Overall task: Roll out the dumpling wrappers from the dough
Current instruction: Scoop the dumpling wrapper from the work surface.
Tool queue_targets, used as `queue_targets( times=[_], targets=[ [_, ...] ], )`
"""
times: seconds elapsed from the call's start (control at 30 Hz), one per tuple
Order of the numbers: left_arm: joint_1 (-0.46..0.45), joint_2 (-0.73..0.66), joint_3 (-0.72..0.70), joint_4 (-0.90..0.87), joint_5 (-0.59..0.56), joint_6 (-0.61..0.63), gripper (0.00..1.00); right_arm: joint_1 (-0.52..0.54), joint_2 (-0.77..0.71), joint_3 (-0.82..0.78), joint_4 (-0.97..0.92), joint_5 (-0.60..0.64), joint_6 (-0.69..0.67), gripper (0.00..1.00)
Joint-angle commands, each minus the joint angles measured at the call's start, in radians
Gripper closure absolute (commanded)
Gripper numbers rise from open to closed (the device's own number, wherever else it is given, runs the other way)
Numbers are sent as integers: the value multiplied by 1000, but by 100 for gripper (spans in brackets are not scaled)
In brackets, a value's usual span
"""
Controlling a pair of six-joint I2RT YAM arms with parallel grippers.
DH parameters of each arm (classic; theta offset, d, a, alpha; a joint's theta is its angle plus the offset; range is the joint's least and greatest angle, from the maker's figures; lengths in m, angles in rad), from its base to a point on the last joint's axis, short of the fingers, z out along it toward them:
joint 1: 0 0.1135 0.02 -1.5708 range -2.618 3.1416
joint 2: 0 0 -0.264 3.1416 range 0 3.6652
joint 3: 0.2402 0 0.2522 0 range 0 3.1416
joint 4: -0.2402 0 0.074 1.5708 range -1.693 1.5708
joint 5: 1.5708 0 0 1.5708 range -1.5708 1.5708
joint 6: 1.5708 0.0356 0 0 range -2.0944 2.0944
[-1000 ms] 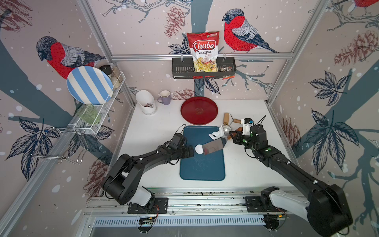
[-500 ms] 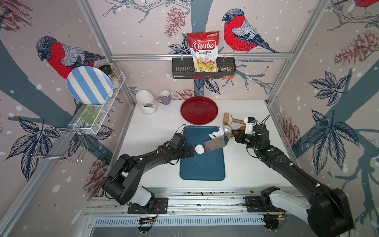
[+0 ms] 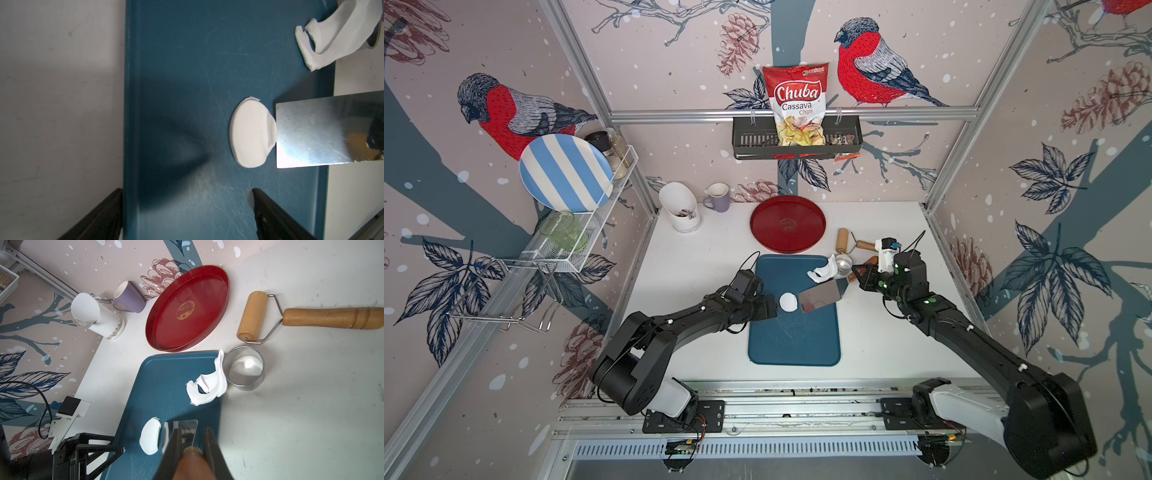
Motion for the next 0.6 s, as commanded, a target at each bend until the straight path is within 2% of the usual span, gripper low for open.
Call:
queue_targets(
  times=[0.0, 0.57],
  targets=[
    [-2, 3, 12, 22, -6, -7, 5, -1, 7, 12, -1, -13, -32, 100],
    [-2, 2, 15, 16, -9, -8, 5, 0, 76, 38, 21, -50, -34, 100]
  ],
)
